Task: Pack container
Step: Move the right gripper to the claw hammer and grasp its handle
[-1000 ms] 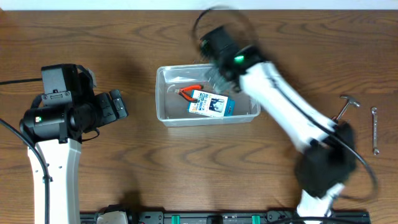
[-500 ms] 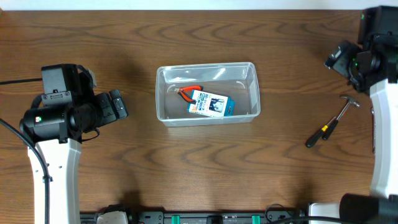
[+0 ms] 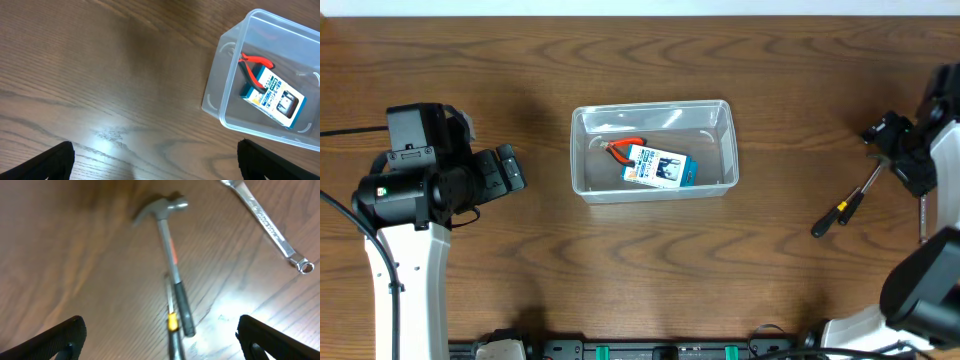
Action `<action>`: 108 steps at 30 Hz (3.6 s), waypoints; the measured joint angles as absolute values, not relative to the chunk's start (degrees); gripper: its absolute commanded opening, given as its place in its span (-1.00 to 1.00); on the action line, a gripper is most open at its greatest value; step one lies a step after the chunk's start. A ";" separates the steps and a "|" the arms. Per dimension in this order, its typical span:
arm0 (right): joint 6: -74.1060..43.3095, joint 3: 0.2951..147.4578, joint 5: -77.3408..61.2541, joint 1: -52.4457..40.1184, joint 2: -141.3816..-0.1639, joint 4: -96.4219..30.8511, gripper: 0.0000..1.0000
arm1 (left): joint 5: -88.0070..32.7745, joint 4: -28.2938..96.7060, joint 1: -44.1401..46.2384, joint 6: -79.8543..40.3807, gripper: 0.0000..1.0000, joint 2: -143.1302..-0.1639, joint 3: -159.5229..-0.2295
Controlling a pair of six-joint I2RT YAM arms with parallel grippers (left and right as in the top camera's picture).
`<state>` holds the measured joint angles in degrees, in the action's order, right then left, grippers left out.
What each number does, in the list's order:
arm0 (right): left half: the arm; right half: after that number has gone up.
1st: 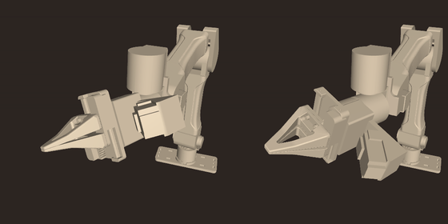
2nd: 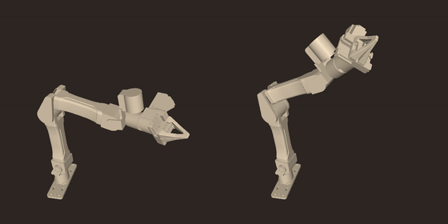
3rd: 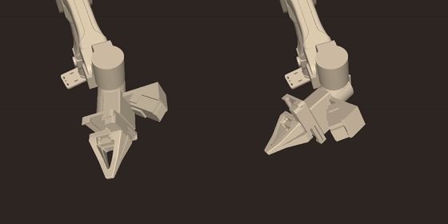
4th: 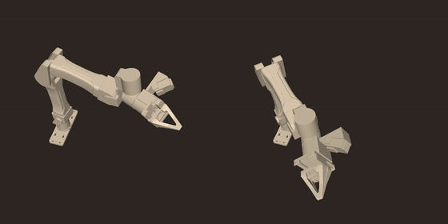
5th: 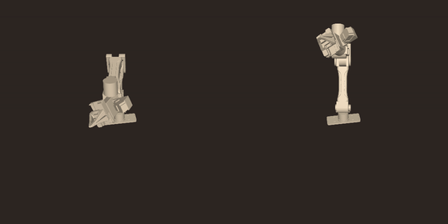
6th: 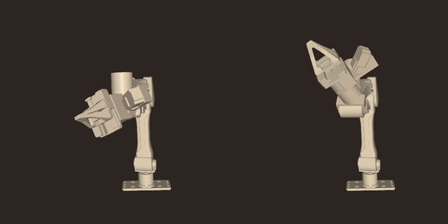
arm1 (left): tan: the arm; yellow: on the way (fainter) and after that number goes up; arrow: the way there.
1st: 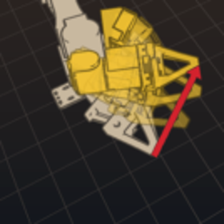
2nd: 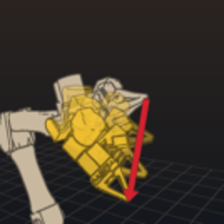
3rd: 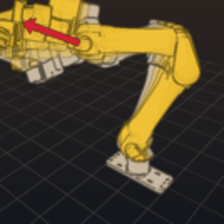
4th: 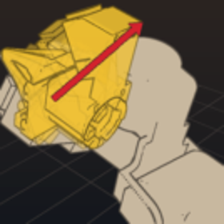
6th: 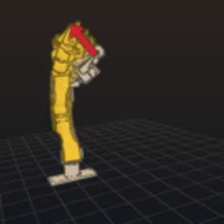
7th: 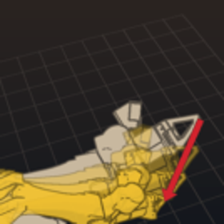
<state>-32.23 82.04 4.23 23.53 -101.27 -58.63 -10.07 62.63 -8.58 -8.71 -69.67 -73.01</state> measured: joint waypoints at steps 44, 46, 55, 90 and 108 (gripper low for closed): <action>-17.21 80.88 2.55 25.82 -118.15 -45.56 0.68 | -10.07 62.76 -8.58 -8.71 0.93 -69.67 -73.01; -16.86 80.88 2.57 25.82 -118.41 -45.58 0.67 | -10.07 62.78 -8.58 -8.71 0.93 -69.67 -73.01; -16.40 80.88 2.13 25.82 -119.00 -46.11 0.52 | -10.07 62.81 -8.58 -8.71 0.93 -69.67 -73.01; -15.81 81.06 1.89 25.82 -119.11 -47.37 -0.97 | -10.07 63.51 -8.58 -8.71 0.93 -69.67 -73.01; -12.93 80.99 0.97 23.00 -112.53 -49.89 -0.98 | -10.07 63.66 -8.58 -8.71 0.93 -69.67 -73.01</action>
<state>-12.93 80.99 0.97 23.00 -112.53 -49.89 -10.07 63.66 -8.58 -8.71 -69.67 -73.01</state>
